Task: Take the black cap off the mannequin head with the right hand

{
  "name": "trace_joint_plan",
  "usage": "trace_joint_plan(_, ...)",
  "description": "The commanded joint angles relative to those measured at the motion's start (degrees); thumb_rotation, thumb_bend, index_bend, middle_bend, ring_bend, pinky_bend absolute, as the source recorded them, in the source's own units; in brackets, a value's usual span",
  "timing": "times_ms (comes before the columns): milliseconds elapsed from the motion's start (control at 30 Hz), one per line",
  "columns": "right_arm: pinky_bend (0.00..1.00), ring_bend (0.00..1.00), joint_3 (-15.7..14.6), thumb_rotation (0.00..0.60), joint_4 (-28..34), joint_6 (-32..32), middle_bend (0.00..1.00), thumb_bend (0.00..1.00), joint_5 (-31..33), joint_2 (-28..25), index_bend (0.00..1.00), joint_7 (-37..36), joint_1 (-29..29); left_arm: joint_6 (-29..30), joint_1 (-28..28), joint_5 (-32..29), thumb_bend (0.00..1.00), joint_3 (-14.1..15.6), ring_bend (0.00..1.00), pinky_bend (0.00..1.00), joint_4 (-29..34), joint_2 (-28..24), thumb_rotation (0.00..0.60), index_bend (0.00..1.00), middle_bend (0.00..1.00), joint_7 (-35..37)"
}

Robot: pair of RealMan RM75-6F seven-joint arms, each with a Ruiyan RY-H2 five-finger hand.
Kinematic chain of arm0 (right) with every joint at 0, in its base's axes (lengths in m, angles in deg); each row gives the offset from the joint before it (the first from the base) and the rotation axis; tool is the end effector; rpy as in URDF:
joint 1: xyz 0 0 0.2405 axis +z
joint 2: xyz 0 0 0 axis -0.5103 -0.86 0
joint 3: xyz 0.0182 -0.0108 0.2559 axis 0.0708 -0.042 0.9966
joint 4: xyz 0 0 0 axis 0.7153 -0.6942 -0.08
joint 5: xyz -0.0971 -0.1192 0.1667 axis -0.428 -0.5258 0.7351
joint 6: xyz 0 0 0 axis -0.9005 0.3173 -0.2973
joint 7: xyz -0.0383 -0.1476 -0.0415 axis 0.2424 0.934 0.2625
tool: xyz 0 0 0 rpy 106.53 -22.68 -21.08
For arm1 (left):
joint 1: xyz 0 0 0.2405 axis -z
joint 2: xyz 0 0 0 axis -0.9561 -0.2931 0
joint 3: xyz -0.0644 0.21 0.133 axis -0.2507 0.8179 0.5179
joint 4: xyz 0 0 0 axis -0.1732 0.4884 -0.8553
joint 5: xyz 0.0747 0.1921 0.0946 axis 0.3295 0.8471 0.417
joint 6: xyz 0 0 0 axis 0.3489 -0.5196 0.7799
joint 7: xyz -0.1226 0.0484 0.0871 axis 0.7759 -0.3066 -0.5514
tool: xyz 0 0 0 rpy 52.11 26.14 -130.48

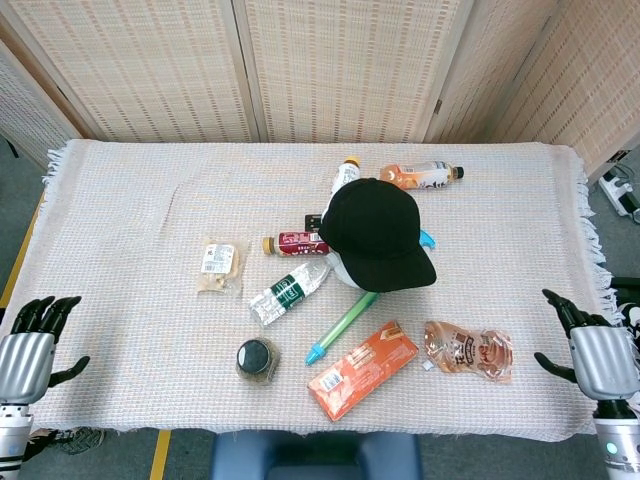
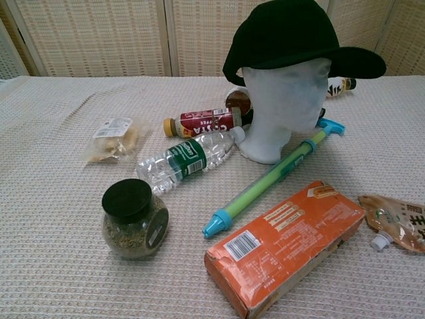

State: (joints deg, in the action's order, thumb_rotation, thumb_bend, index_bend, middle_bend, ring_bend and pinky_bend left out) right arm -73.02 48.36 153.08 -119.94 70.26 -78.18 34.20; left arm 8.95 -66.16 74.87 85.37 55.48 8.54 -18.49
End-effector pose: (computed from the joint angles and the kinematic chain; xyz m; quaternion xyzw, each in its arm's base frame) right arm -0.3158 -0.1916 0.1415 0.6040 -0.3512 0.3716 0.6113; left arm -0.3139 0.2094 0.1320 -0.6180 -0.3383 -0.3688 0.6063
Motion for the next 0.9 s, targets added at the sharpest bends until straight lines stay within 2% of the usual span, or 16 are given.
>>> trace_joint_plan(33, 0.62, 0.52, 0.36, 0.6, -0.57, 0.48, 0.31, 0.0, -1.34, 0.75, 0.2, -0.64, 0.72, -0.05, 0.01, -0.01, 0.2, 0.04, 0.14, 0.15, 0.16, -0.1, 0.6, 0.18, 0.22, -0.02)
trace_joint_plan(167, 0.77, 0.67, 1.37, 0.6, -0.26, 0.73, 0.36, 0.0, -3.86, 1.54, 0.27, -2.22, 2.6, -0.02, 0.06, 0.0, 0.21, -0.02, 0.14, 0.15, 0.51, -0.32, 0.6, 0.18, 0.22, 0.09)
trace_joint_plan(367, 0.88, 0.78, 4.25, 0.6, 1.3, -1.89, 0.38, 0.0, -5.43, 1.64, 0.3, -2.34, 7.35, 0.13, 0.11, 0.26, 0.21, -0.01, 0.14, 0.15, 0.84, -0.74, 0.6, 0.18, 0.22, 0.42)
trace_joint_plan(667, 0.96, 0.83, 8.97, 0.6, 4.56, -7.52, 0.38, 0.01, -3.53, 4.15, 0.32, -0.63, 14.87, -0.03, 0.09, 0.19, 0.21, 0.12, 0.14, 0.15, 1.1, -1.03, 0.6, 0.19, 0.22, 0.73)
trace_joint_plan(900, 0.97, 0.83, 9.97, 0.6, 3.84, -11.14, 0.38, 0.05, -1.99, 8.63, 0.34, 1.08, 19.27, 0.0, -0.18, -0.18, 0.21, 0.21, 0.14, 0.15, 1.15, -1.44, 0.6, 0.2, 0.22, 1.45)
